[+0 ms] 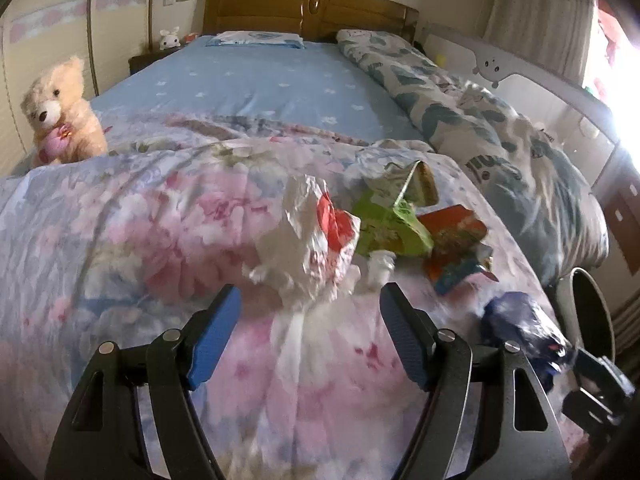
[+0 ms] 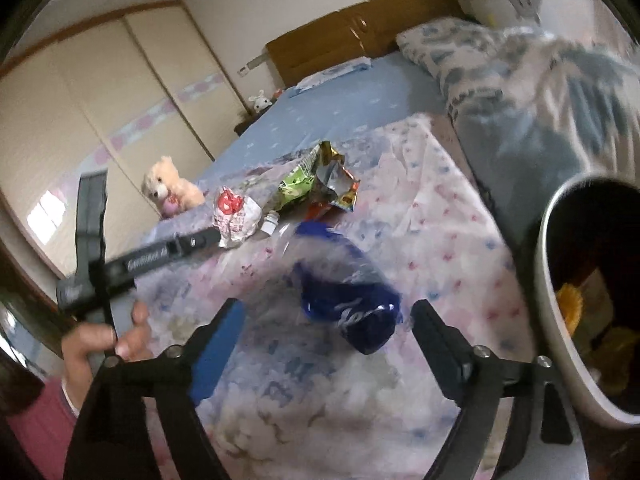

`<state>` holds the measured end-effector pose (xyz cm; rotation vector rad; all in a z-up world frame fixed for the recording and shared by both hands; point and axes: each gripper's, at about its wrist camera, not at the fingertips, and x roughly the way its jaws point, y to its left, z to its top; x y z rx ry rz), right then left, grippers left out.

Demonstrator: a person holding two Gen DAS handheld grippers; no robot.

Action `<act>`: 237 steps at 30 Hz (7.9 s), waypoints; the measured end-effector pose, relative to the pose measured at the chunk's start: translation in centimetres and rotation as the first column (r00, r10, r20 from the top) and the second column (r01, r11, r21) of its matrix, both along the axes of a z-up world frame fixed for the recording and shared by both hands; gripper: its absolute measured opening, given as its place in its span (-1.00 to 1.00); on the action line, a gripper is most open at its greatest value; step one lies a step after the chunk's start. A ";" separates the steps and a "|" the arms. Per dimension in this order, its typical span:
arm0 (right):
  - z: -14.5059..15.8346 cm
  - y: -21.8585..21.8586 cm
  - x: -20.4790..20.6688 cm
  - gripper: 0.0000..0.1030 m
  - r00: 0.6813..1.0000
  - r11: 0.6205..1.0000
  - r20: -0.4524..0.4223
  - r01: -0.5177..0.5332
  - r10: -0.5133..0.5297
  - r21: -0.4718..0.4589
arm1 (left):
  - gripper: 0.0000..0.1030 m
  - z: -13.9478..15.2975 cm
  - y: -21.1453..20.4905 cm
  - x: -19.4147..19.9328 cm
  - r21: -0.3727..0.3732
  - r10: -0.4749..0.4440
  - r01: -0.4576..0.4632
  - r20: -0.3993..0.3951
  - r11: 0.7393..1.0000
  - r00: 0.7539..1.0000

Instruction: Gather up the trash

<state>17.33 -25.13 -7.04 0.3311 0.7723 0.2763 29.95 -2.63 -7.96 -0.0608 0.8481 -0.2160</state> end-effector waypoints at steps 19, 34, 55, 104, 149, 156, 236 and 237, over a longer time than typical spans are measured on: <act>-1.4 0.8 3.6 -0.32 0.999 0.988 -0.044 -0.034 0.028 -0.149 | -0.76 -0.2 -0.1 -1.7 -0.032 -0.062 0.062 -0.015 0.998 0.998; 0.0 -1.1 -1.6 -0.34 0.998 0.999 -0.027 0.050 -0.050 0.003 | -0.76 0.5 -2.9 -9.9 -0.061 -0.145 0.142 -0.041 0.988 0.989; 1.5 -7.3 -8.5 -0.34 0.984 0.984 0.012 0.175 -0.175 0.043 | -0.76 2.6 -11.2 -15.5 -0.003 -0.294 0.294 -0.010 0.956 0.956; 1.3 -17.5 -10.1 -0.34 0.933 0.932 -0.026 0.359 -0.358 0.045 | -0.76 3.2 -24.8 -15.3 0.071 -0.480 0.481 -0.025 0.874 0.877; -0.5 -22.0 -6.5 -0.13 0.908 0.909 -0.126 0.410 -0.399 0.076 | -0.16 2.2 -29.3 -11.8 0.063 -0.501 0.504 -0.063 0.861 0.863; -0.1 -22.2 -7.1 0.21 0.900 0.898 -0.117 0.430 -0.420 0.090 | 0.05 2.5 -27.9 -12.4 0.048 -0.494 0.495 -0.045 0.867 0.869; -2.9 0.6 13.3 0.17 0.995 0.997 -0.095 0.031 -0.024 0.077 | -0.64 -2.3 -6.3 4.2 0.069 -0.137 0.143 -0.076 0.987 0.988; -2.9 0.8 13.4 0.11 0.995 0.997 -0.095 0.025 -0.018 0.072 | -0.64 -2.2 -6.4 4.2 0.072 -0.142 0.148 -0.076 0.986 0.987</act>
